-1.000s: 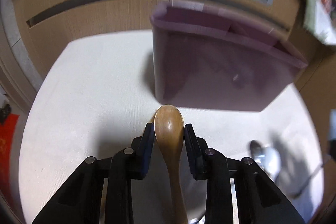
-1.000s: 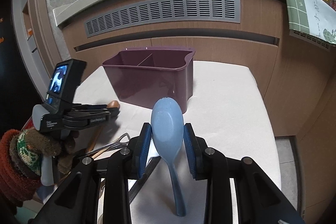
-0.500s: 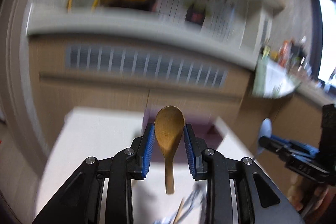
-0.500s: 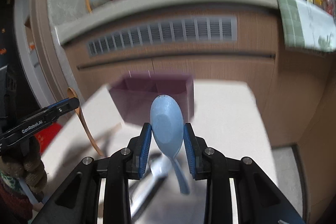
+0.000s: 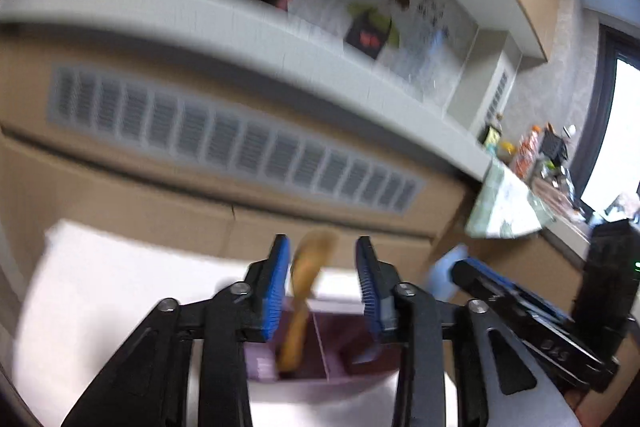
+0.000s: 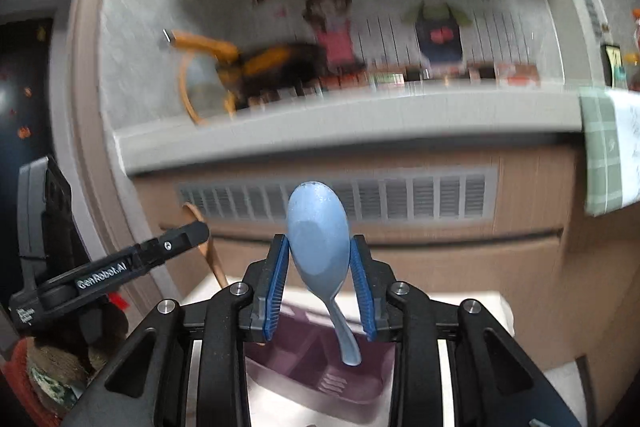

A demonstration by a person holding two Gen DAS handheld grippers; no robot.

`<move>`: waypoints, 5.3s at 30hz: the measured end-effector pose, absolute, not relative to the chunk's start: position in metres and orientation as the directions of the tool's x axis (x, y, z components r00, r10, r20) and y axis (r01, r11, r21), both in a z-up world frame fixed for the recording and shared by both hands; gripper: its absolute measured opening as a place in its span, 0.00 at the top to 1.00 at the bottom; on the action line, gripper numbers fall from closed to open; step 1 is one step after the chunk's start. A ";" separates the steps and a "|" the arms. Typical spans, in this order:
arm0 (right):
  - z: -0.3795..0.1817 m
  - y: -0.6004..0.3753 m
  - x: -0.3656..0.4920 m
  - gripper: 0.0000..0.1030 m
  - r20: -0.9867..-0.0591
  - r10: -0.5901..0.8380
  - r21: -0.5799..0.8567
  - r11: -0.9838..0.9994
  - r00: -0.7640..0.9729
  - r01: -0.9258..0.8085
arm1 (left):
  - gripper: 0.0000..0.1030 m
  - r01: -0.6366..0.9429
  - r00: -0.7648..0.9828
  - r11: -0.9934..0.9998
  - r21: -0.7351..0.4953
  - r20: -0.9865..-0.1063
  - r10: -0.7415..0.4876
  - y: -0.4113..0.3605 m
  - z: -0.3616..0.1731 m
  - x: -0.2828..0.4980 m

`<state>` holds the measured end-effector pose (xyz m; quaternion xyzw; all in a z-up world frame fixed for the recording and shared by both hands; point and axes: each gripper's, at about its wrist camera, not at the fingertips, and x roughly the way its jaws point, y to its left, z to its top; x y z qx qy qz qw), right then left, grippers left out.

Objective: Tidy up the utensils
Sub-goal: 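Lift the wooden spoon into the holder with the left tool while the right tool carries the blue spoon, then lower the blue spoon into the holder and open the right tool, then close the right tool on the white ping-pong ball, then close the left tool on a wooden chopstick, then drop the chopstick into the holder with the left tool while the right tool drops the ball in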

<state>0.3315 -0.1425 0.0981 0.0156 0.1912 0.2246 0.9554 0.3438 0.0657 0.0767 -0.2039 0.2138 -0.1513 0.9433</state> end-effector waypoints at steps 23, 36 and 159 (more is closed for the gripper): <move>0.031 -0.166 0.248 0.66 -0.588 0.375 0.001 0.886 0.716 -0.463 | 0.59 0.161 0.712 0.950 -0.268 -0.635 -0.299 0.065 -0.010 0.223; -0.026 -0.169 0.233 0.66 -0.729 0.347 0.048 0.886 0.590 -0.462 | 0.59 0.241 0.594 0.932 -0.271 -0.718 -0.362 0.052 -0.046 0.191; 0.068 -0.156 0.258 0.68 -0.516 0.248 -0.132 0.923 0.820 -0.362 | 0.70 0.079 0.860 0.976 -0.201 -0.481 -0.169 0.071 0.027 0.214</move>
